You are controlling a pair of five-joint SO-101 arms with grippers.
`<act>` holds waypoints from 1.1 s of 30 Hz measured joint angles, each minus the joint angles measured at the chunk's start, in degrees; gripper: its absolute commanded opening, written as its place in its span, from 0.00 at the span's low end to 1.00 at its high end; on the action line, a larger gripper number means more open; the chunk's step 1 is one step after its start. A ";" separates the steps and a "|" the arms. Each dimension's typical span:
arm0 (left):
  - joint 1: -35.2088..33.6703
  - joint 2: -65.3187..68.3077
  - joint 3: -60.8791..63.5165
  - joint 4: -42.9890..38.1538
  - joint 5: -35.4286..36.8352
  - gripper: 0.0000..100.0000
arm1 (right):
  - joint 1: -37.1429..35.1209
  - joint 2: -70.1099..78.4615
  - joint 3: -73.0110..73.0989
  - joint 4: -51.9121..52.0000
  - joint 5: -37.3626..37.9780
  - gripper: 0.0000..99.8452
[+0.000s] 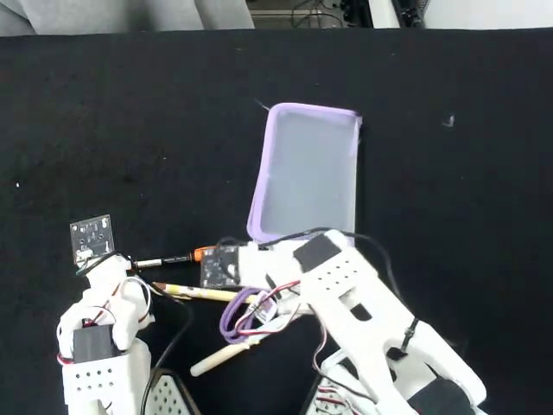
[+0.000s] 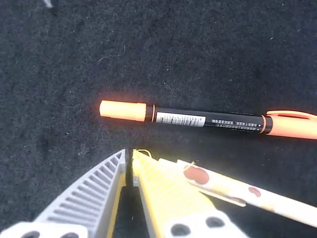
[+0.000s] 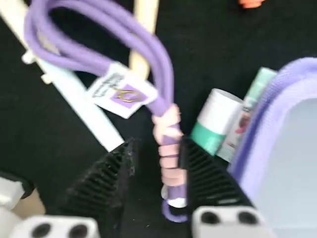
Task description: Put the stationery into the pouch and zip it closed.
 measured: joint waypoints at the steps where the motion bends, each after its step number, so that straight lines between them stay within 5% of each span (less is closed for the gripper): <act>1: 0.00 0.00 0.00 0.00 0.00 0.03 | 0.70 0.00 0.00 -0.44 0.00 0.13; 6: 0.00 0.00 0.00 0.00 0.00 0.03 | 5.19 0.00 0.00 -1.32 0.00 0.23; 21: 0.00 0.00 0.00 0.00 0.00 0.03 | 7.82 0.00 2.11 -1.32 0.44 0.23; 33: 0.00 0.00 0.00 0.00 0.00 0.03 | 7.82 -0.53 3.08 -1.76 3.78 0.02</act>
